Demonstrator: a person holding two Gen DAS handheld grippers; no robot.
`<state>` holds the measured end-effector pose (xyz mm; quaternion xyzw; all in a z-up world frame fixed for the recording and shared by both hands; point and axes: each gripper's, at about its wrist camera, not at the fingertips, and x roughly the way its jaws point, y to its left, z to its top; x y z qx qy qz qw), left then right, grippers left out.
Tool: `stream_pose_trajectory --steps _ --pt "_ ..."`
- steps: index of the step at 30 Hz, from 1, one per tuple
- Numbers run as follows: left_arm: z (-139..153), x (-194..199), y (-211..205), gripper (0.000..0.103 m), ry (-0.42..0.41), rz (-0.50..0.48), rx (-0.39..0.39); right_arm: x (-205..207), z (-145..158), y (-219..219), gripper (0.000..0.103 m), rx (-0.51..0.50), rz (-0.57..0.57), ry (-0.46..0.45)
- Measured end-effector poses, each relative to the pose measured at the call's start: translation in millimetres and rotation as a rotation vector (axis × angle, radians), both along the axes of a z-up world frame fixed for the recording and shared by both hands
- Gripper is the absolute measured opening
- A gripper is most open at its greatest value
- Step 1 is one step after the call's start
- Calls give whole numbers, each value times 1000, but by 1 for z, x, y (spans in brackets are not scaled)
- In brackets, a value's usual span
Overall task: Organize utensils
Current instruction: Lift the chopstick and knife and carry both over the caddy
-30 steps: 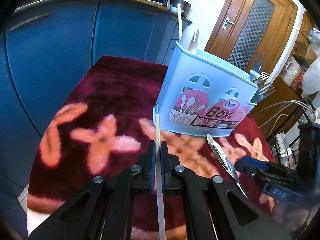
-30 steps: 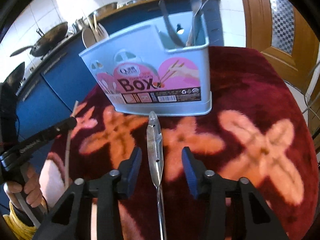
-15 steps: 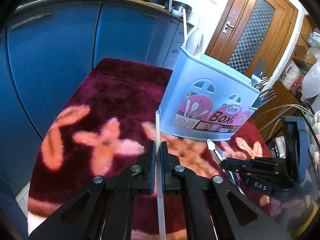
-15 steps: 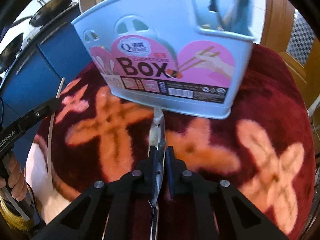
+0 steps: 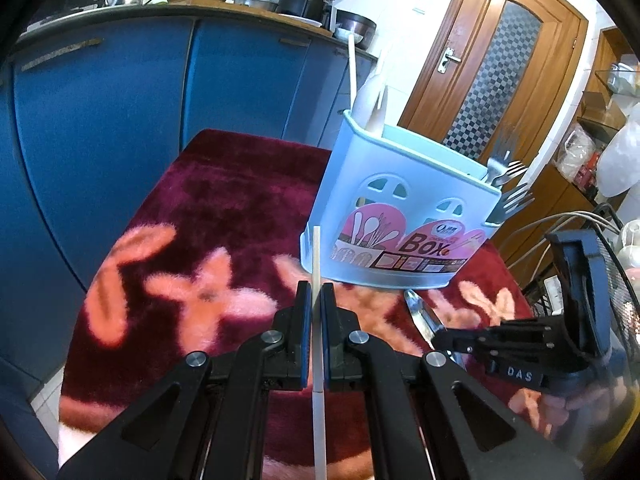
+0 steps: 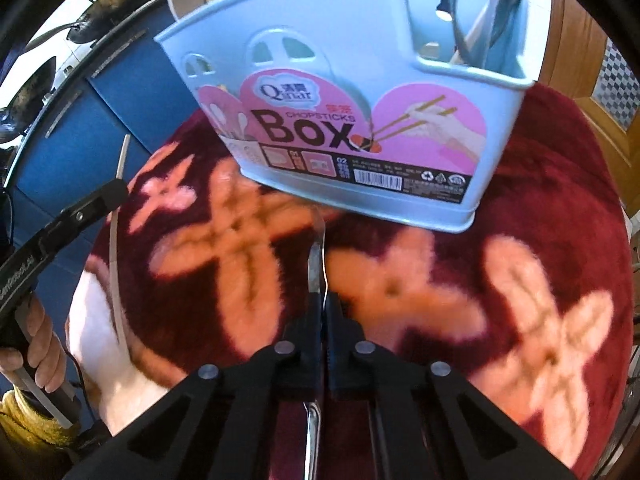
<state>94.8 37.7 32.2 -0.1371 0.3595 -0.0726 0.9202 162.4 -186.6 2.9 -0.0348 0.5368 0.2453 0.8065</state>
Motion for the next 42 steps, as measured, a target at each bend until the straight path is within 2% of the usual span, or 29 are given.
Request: stream_pose_trajectory --steps 5,13,24,31,42 --pt "10 -6 -2 2 -32 -2 -10 -22 15 -11 3 51 -34 -69" --pt "28 -13 -11 2 -85 -22 -20 -68 50 -26 3 128 -85 -266" --pt "64 -19 -17 2 -189 -14 -47 -101 100 -47 3 239 -185 -514" --pt "96 -9 -22 2 -281 2 -22 -99 120 -54 3 285 -241 -590" --pt "150 15 -26 2 -429 56 34 -87 132 -56 3 323 -273 -645"
